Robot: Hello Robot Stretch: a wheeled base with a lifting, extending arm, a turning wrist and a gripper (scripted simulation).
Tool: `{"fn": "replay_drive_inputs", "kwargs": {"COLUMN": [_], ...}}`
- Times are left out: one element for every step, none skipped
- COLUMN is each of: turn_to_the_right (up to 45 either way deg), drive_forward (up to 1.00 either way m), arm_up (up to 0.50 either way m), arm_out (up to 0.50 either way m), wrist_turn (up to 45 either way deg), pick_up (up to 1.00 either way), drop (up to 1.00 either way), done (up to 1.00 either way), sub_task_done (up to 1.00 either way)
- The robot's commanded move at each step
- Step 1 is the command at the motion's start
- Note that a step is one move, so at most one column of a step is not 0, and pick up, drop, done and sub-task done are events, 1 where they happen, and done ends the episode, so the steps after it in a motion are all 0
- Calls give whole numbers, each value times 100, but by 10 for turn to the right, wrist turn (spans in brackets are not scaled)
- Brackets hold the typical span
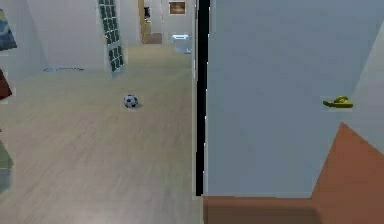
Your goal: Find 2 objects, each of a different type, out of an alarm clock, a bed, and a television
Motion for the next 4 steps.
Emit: {"fn": "replay_drive_inputs", "kwargs": {"turn_to_the_right": [0,-450,-420,0], "drive_forward": [5,0,0,100], "arm_up": [0,0,0,0], "arm_out": [0,0,0,0], "wrist_turn": [0,0,0,0], "pick_up": [0,0,0,0], "drop": [0,0,0,0], "done": [0,0,0,0], "sub_task_done": [0,0,0,0]}}
